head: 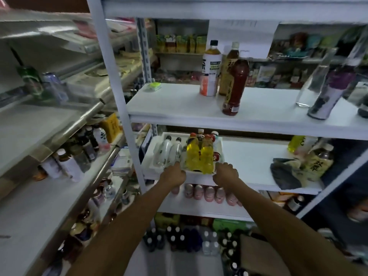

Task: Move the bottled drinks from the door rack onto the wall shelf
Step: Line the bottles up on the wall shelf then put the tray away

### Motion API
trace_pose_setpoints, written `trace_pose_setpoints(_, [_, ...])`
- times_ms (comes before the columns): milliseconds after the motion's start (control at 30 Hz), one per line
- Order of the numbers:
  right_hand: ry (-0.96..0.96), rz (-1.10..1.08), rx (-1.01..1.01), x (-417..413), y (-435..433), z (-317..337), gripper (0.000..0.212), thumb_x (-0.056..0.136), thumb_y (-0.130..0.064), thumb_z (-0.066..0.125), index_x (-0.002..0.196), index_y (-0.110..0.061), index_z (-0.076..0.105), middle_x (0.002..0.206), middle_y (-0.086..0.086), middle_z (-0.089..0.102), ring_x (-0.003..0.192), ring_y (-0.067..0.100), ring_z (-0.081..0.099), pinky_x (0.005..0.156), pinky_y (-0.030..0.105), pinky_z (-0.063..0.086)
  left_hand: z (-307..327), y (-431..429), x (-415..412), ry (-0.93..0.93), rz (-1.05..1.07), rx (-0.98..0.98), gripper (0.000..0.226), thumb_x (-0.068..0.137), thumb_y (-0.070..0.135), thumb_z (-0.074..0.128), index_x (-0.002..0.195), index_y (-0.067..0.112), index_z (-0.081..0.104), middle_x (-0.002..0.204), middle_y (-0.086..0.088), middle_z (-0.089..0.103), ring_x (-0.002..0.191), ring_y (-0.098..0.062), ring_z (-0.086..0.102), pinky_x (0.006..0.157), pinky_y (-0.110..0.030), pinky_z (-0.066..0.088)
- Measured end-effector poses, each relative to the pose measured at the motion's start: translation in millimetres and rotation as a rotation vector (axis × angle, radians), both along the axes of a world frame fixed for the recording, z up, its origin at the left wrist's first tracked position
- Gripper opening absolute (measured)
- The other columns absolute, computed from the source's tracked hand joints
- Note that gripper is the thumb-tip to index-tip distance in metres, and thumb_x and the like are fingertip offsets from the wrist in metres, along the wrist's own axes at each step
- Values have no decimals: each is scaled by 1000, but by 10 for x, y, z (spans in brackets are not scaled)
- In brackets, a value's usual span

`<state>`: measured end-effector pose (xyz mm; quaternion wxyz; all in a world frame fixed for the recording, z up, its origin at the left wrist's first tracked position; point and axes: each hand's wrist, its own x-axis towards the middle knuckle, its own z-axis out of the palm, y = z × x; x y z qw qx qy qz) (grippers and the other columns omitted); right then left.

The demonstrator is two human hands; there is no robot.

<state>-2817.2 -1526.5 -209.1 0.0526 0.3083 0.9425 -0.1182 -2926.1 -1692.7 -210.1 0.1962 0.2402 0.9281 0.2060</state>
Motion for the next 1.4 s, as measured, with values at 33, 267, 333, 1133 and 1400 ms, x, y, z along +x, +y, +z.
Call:
trace_pose_setpoints(33, [8,-25,-15,-71,55,-16,43,90,-20,52,130,-9,46,125,17,54,117,36,50,95,38,42,-1,84,-98,-17,-4,5,42,96,30,43,129,5,43,123,-22,57,112,-39,55,88,-39,46])
trace_pose_setpoints(267, [59,-164,-242,-661,441,-160,47,88,-34,51,132,-18,48,122,15,62,108,37,60,86,39,52,-54,651,-739,-166,33,101,58,97,36,46,147,10,31,145,-16,45,129,-34,46,100,-35,39])
trace_pose_setpoints(333, [94,-198,-321,-813,485,-191,47,90,-38,52,132,-16,50,126,15,61,112,39,59,88,39,48,-86,778,-846,-213,37,153,65,95,41,50,148,8,30,145,-13,44,130,-34,46,103,-37,40])
trace_pose_setpoints(1133, [0,-232,-740,-1551,1119,-547,101,62,-58,81,142,-11,41,137,13,51,123,31,55,98,45,51,-461,1482,-1004,-243,279,197,56,91,46,61,129,6,57,129,-14,58,114,-27,57,84,-28,42])
trace_pose_setpoints(1400, [45,-89,-564,-1255,960,-331,109,74,-55,77,147,0,18,143,13,46,129,29,49,99,34,45,-316,1138,-765,-380,369,400,43,91,36,63,124,8,59,116,-10,61,110,-28,60,92,-36,49])
